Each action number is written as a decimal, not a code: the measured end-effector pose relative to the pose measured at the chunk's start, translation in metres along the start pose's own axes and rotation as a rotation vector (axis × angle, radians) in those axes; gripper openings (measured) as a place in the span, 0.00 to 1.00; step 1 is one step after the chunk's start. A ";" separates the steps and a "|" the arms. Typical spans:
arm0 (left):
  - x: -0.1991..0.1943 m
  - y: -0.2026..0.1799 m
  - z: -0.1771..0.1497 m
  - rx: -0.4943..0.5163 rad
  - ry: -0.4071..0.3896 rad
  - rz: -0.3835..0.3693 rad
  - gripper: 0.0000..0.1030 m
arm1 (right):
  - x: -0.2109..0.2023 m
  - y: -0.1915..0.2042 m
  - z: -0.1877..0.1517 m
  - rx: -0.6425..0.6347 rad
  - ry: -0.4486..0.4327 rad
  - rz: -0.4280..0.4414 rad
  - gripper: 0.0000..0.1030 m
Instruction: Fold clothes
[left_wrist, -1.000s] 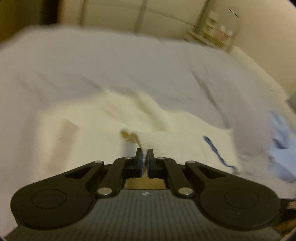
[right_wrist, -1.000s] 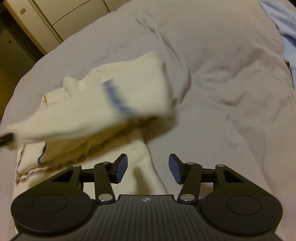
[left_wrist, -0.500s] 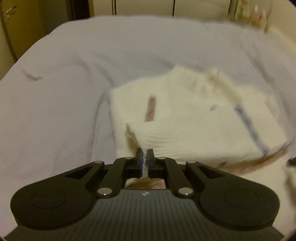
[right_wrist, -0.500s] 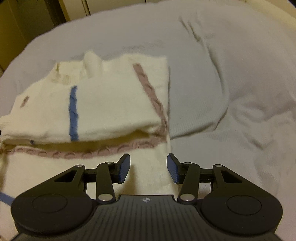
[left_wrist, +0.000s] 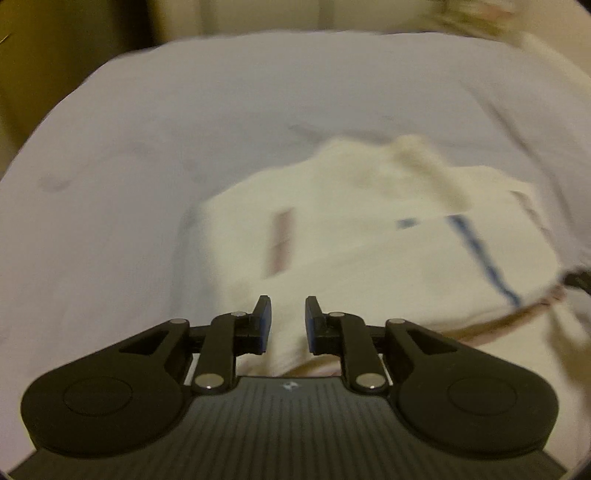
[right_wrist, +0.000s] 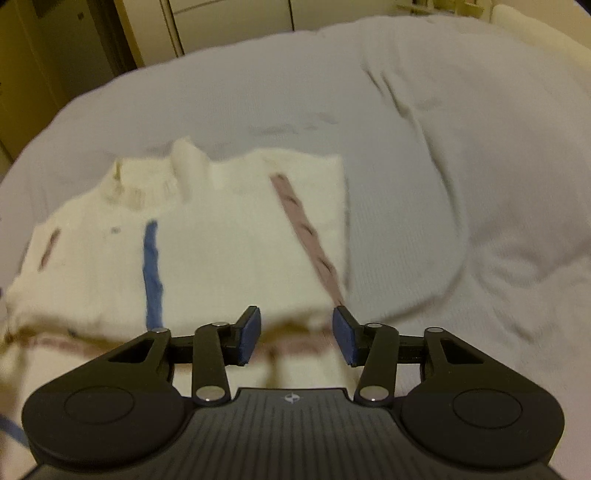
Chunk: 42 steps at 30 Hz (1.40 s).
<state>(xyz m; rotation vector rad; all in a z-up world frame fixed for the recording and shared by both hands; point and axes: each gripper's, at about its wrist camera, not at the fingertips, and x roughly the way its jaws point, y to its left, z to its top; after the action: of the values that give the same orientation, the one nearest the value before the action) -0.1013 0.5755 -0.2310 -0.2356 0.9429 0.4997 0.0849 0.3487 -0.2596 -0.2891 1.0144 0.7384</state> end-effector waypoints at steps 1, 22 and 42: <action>0.010 -0.004 0.000 0.015 0.011 -0.015 0.20 | 0.005 0.001 0.003 -0.006 -0.001 0.004 0.31; -0.105 0.069 -0.187 -0.342 0.401 -0.103 0.20 | -0.089 -0.026 -0.136 0.129 0.272 0.039 0.30; -0.141 0.052 -0.260 -0.294 0.147 -0.147 0.40 | -0.130 -0.090 -0.211 0.151 0.080 0.298 0.55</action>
<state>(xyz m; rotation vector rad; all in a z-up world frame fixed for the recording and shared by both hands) -0.3812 0.4727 -0.2634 -0.6096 0.9848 0.4889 -0.0354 0.1143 -0.2678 -0.0359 1.1976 0.9185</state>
